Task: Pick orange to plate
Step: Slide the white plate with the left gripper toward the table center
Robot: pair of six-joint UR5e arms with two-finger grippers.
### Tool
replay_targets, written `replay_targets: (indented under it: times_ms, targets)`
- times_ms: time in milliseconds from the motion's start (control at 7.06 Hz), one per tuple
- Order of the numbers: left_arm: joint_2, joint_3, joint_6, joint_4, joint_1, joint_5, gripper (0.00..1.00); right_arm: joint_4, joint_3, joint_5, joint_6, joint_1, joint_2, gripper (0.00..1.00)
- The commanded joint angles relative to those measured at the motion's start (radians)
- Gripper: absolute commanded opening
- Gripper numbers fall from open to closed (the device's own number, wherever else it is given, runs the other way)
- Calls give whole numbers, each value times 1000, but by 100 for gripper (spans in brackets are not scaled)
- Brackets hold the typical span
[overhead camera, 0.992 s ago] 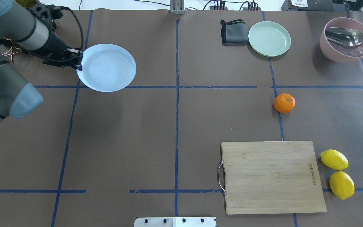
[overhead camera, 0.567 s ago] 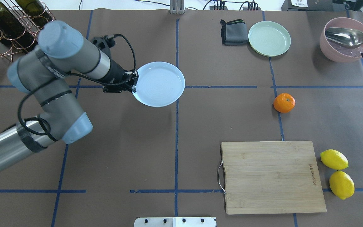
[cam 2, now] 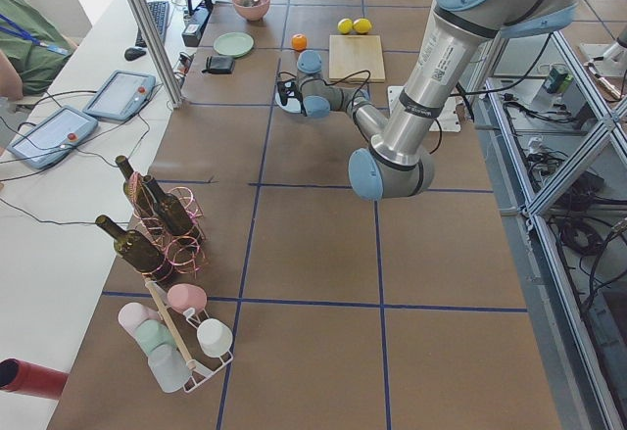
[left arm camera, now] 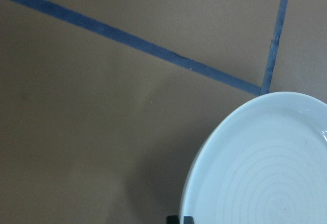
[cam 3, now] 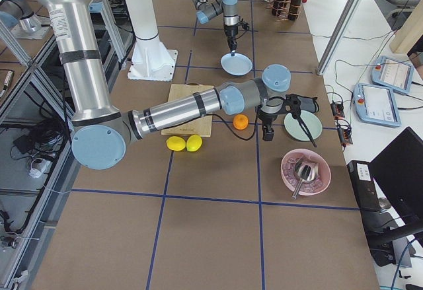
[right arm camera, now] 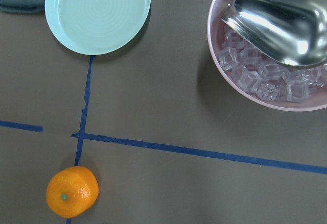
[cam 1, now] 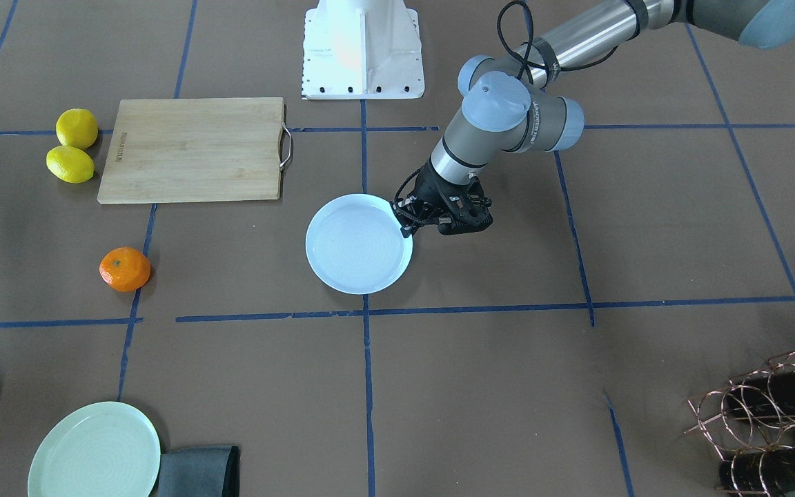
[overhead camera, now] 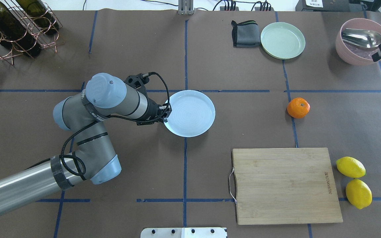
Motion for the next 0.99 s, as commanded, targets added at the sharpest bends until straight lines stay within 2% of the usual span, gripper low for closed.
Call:
replay_targets:
  times_ms: [0, 283, 567, 709, 850]
  targets:
    - [4, 2, 8, -21, 16, 6, 97, 0, 4, -3, 2, -12, 2, 100]
    - [15, -8, 12, -36, -19, 0, 100, 3, 6, -9, 49, -45, 8, 100]
    - [41, -59, 49, -23, -74, -7, 100, 5, 21, -79, 184, -144, 51, 100]
    - [53, -92, 127, 50, -116, -79, 100, 15, 35, -125, 267, -206, 60, 100]
    - [69, -161, 246, 185, -154, -107, 100, 90, 39, -185, 357, -272, 52, 100]
